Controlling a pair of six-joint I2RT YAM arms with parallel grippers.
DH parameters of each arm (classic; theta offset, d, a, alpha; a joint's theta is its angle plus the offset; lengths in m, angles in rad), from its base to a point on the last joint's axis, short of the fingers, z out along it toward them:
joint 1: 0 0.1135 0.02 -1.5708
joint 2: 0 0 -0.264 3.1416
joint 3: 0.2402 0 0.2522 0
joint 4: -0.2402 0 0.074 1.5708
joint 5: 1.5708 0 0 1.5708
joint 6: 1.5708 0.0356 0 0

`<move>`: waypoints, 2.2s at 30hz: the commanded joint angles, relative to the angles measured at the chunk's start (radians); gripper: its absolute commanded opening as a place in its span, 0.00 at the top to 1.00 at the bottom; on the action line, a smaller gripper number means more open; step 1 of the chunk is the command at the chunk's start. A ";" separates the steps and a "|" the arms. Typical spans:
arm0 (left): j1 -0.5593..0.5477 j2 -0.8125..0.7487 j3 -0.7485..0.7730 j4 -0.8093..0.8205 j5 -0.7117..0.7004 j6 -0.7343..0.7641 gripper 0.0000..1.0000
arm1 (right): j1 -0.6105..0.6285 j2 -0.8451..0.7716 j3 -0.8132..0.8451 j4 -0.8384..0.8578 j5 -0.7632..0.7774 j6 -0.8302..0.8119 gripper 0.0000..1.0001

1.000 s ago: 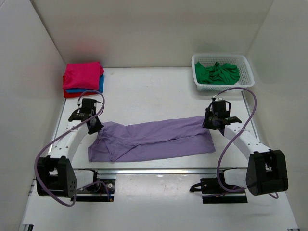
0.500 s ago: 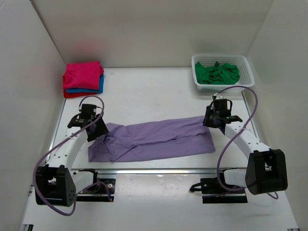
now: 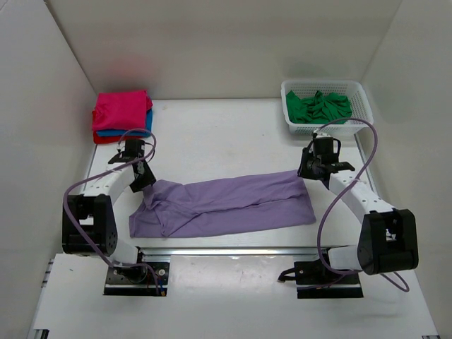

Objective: Fold and stack the t-shirts
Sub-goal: Fold the other side of the tshirt into a rectangle

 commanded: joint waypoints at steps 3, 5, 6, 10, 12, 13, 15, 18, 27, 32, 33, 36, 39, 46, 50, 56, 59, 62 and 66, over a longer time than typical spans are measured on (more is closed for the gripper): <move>0.018 0.014 0.001 0.071 -0.019 0.009 0.46 | -0.001 0.030 0.049 0.036 0.003 -0.017 0.78; 0.021 0.030 -0.019 0.100 -0.004 0.009 0.47 | 0.000 0.039 0.046 0.038 -0.006 -0.010 0.75; 0.021 0.050 -0.025 0.102 -0.011 0.009 0.49 | 0.000 0.052 0.046 0.048 -0.012 -0.014 0.76; 0.027 0.105 -0.018 0.131 -0.005 0.016 0.57 | 0.016 0.093 0.048 0.051 0.014 -0.019 0.75; 0.024 0.113 -0.018 0.139 -0.002 0.015 0.77 | 0.011 0.111 0.058 0.055 0.019 -0.020 0.74; 0.025 0.131 -0.015 0.152 0.007 0.022 0.92 | 0.014 0.127 0.057 0.061 0.031 -0.017 0.71; 0.025 0.140 -0.005 0.154 0.022 0.022 1.00 | 0.013 0.151 0.069 0.071 0.040 -0.019 0.65; 0.025 0.159 0.014 0.152 0.023 0.035 1.00 | 0.010 0.206 0.099 0.093 0.040 -0.019 0.56; 0.067 0.136 0.039 0.122 0.042 0.061 1.00 | 0.016 0.358 0.202 0.094 0.057 -0.017 0.77; 0.088 0.128 0.053 0.117 0.052 0.076 1.00 | 0.017 0.371 0.213 0.090 0.057 -0.014 1.00; 0.093 0.126 0.057 0.126 0.055 0.067 1.00 | 0.020 0.371 0.201 0.088 0.069 -0.010 1.00; 0.102 0.146 0.070 0.122 0.049 0.072 1.00 | 0.008 0.369 0.207 0.085 0.101 -0.020 1.00; 0.105 0.169 0.094 0.109 0.041 0.076 1.00 | -0.018 0.377 0.221 0.071 0.117 -0.037 1.00; 0.130 0.237 0.183 0.117 0.038 0.065 1.00 | -0.062 0.408 0.287 0.055 0.121 -0.054 0.99; 0.139 0.272 0.232 0.112 0.030 0.067 1.00 | -0.065 0.424 0.310 0.035 0.138 -0.051 1.00; 0.140 0.352 0.358 0.128 0.085 0.078 0.92 | -0.059 0.449 0.336 0.012 0.143 -0.049 0.87; 0.131 0.361 0.447 0.119 0.082 0.088 0.52 | -0.058 0.422 0.340 0.012 0.155 -0.077 0.75; 0.142 0.326 0.501 0.093 0.084 0.090 0.36 | -0.058 0.392 0.363 -0.010 0.151 -0.088 0.66; 0.151 0.239 0.498 0.007 0.125 0.104 0.41 | -0.049 0.323 0.383 -0.034 0.129 -0.111 0.60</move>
